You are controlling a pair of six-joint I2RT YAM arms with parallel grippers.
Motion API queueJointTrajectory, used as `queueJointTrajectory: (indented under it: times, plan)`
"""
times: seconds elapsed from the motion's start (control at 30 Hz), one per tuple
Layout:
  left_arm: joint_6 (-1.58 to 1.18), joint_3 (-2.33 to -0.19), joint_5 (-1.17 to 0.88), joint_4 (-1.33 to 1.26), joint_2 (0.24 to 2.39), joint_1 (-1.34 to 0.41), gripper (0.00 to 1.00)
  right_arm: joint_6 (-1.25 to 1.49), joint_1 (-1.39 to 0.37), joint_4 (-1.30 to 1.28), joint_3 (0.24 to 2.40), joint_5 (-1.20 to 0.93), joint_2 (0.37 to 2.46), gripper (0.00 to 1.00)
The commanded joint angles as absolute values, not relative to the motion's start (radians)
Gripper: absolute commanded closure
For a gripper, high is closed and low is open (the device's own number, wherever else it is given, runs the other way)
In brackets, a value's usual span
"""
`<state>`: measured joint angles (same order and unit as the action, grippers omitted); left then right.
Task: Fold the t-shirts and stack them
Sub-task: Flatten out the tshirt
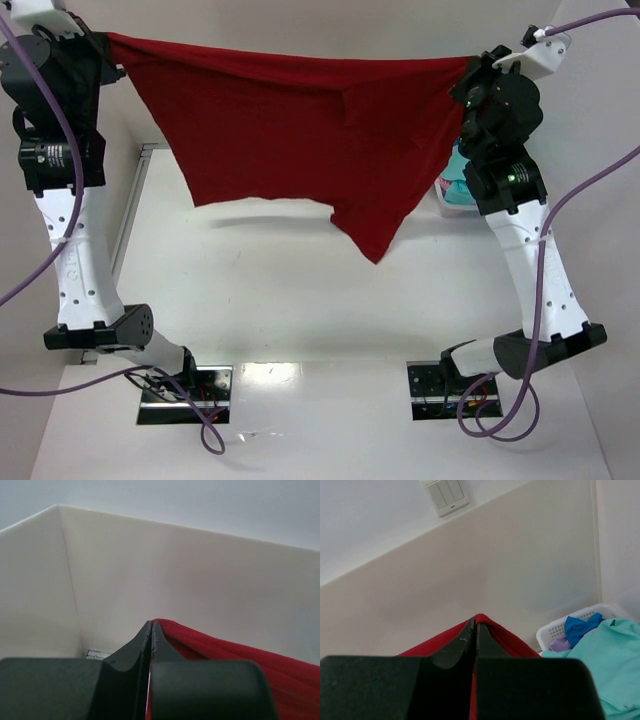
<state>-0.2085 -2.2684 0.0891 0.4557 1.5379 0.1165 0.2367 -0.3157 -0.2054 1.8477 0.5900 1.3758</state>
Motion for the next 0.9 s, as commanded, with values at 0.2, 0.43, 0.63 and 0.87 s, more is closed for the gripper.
queueJointTrajectory:
  times: [0.2, 0.43, 0.63, 0.87]
  plan:
    - [-0.183, -2.203, 0.074, 0.424, 1.424, 0.126, 1.00, 0.210, -0.311, -0.127, 1.746, 0.649, 1.163, 1.00]
    - [-0.192, -2.010, 0.064, 0.437, 1.159, 0.126, 1.00, 0.259, -0.311, -0.193, 1.588, 0.539, 0.927, 1.00]
    - [-0.201, -1.947, 0.064, 0.499, 0.965, 0.126, 1.00, 0.291, -0.311, -0.323, 1.604, 0.445, 0.793, 1.00]
    - [-0.201, -2.017, 0.106, 0.564, 0.979, 0.126, 1.00, 0.333, -0.311, -0.420, 1.686, 0.359, 0.811, 1.00]
